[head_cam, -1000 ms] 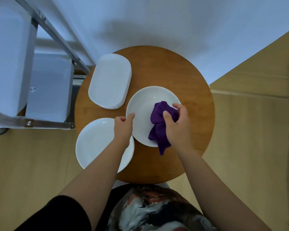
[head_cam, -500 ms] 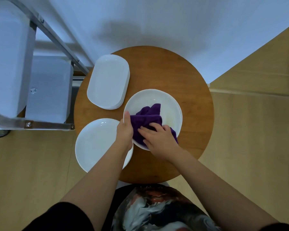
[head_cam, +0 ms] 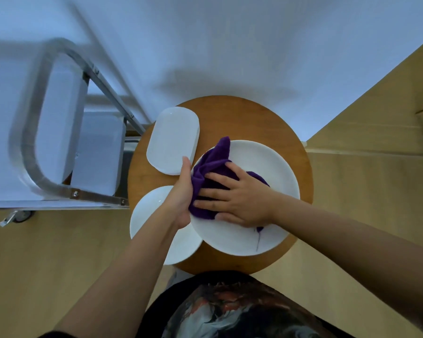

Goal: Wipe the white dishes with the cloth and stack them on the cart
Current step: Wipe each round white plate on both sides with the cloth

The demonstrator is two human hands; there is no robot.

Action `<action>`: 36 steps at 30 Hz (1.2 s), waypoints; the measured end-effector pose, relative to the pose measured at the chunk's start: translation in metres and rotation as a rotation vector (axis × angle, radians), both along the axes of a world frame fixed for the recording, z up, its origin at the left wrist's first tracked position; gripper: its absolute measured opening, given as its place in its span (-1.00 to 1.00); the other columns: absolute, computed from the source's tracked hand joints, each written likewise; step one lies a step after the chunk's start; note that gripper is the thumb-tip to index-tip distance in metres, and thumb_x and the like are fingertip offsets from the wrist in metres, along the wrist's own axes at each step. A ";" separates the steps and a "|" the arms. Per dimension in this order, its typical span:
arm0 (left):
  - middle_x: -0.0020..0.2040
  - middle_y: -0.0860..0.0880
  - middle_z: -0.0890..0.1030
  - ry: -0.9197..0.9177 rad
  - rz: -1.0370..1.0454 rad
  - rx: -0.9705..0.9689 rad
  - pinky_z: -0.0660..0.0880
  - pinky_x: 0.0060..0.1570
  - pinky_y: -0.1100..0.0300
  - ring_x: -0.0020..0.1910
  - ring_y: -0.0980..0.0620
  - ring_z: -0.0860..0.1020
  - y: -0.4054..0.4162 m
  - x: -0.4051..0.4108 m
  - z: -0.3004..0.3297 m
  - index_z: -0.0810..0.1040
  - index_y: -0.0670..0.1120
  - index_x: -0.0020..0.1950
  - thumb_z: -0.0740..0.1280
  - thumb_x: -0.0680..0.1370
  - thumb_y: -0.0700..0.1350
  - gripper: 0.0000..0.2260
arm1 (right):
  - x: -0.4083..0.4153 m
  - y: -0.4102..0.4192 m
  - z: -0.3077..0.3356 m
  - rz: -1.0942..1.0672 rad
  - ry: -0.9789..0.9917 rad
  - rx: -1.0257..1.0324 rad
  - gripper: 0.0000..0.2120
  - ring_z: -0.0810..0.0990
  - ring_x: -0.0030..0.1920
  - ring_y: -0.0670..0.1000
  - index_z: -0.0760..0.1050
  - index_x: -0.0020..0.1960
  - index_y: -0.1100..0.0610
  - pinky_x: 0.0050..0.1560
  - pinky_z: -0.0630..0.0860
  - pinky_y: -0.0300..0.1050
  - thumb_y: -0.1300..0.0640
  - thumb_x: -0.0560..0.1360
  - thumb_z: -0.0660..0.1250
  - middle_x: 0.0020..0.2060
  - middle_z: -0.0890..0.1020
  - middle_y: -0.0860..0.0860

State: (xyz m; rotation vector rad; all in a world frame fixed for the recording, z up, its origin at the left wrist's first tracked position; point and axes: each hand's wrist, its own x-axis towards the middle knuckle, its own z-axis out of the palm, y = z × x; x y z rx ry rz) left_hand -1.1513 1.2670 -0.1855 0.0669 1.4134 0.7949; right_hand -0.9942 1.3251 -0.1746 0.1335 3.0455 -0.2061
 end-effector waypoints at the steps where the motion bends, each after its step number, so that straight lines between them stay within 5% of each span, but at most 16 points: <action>1: -0.01 -0.09 0.70 0.005 0.023 0.032 0.59 -0.10 0.01 0.06 -0.11 0.62 -0.002 -0.002 0.007 0.59 0.09 0.13 -0.05 0.50 0.41 -0.41 | -0.004 0.002 0.007 -0.014 0.000 -0.001 -0.58 0.22 0.45 0.18 0.29 0.44 -0.03 0.40 -0.16 0.21 -0.03 0.60 0.10 0.39 0.41 0.01; 6: -0.05 -0.04 0.71 0.066 0.124 0.207 0.61 -0.22 0.10 -0.08 -0.03 0.68 -0.017 -0.007 0.039 0.52 0.11 0.17 0.08 0.52 0.35 -0.56 | -0.018 0.019 0.044 -0.295 0.005 0.048 -0.52 0.01 0.51 0.11 0.11 0.50 -0.09 0.42 -0.28 0.14 -0.06 0.59 -0.08 0.49 0.20 -0.06; 12: 0.19 -0.06 0.62 0.033 0.331 0.393 0.52 0.17 -0.07 0.14 -0.10 0.59 -0.024 -0.013 0.075 0.42 0.05 0.36 0.12 0.46 0.35 -0.41 | -0.024 0.021 0.073 -0.625 -0.047 0.213 -0.46 -0.15 0.52 0.04 -0.20 0.53 -0.05 0.42 -0.07 0.14 -0.14 0.61 -0.16 0.54 -0.08 -0.06; 17: 0.11 -0.01 0.66 -0.009 0.401 0.490 0.60 -0.08 -0.03 0.05 -0.10 0.64 -0.028 -0.012 0.102 0.45 0.11 0.29 0.15 0.36 0.38 -0.40 | -0.039 -0.012 0.094 -1.051 0.099 0.172 -0.38 -0.13 0.52 0.11 -0.20 0.53 0.15 0.44 -0.11 0.18 -0.14 0.59 -0.16 0.54 -0.09 0.08; 22: 0.07 -0.05 0.65 0.048 0.446 0.471 0.52 0.12 -0.21 0.08 -0.16 0.60 -0.027 -0.004 0.117 0.50 0.12 0.14 0.07 0.52 0.34 -0.58 | -0.057 -0.043 0.103 -1.401 0.123 -0.135 -0.39 -0.24 0.50 0.13 -0.29 0.51 0.20 0.44 -0.16 0.20 -0.08 0.62 -0.14 0.52 -0.19 0.11; 27: 0.33 -0.12 0.50 0.036 0.391 0.337 0.40 0.28 -0.20 0.28 -0.20 0.48 -0.023 -0.003 0.119 0.39 -0.02 0.39 0.10 0.46 0.43 -0.31 | -0.078 -0.066 0.126 -1.547 0.223 -0.700 -0.41 -0.26 0.50 0.13 -0.28 0.51 0.21 0.44 -0.15 0.17 0.02 0.63 -0.08 0.52 -0.20 0.11; 30: 0.18 -0.17 0.59 0.000 0.349 0.300 0.50 0.13 -0.24 0.12 -0.27 0.56 -0.021 -0.022 0.124 0.46 -0.04 0.31 0.17 0.46 0.41 -0.36 | -0.053 -0.066 0.156 -1.450 0.340 -1.200 -0.43 0.27 0.39 0.16 -0.01 0.52 0.04 0.37 0.27 0.15 -0.01 0.58 0.11 0.46 0.22 0.09; 31: 0.16 -0.17 0.60 -0.004 0.308 0.310 0.52 0.10 -0.22 0.10 -0.27 0.58 -0.021 -0.029 0.126 0.46 -0.05 0.31 0.19 0.45 0.40 -0.35 | -0.040 -0.067 0.169 -1.377 0.350 -1.171 -0.50 0.47 0.21 0.08 0.15 0.46 -0.03 0.22 0.45 0.08 -0.05 0.55 0.16 0.32 0.41 0.04; 33: 0.14 -0.19 0.62 -0.032 0.250 0.326 0.57 -0.01 -0.16 0.06 -0.26 0.61 -0.023 -0.042 0.129 0.47 -0.06 0.31 0.22 0.43 0.39 -0.34 | -0.013 -0.065 0.185 -1.128 0.301 -0.650 -0.49 0.57 0.03 -0.02 0.28 0.39 -0.11 0.07 0.50 -0.09 -0.22 0.48 0.20 0.13 0.56 -0.08; 36: 0.19 -0.23 0.60 -0.230 0.148 0.339 0.55 0.02 -0.13 0.12 -0.28 0.59 -0.030 -0.047 0.135 0.46 -0.10 0.36 0.15 0.47 0.38 -0.32 | 0.011 -0.051 0.185 -0.500 0.112 0.092 -0.36 0.27 0.42 0.03 0.12 0.49 -0.13 0.32 0.23 -0.09 -0.34 0.48 0.10 0.43 0.33 -0.06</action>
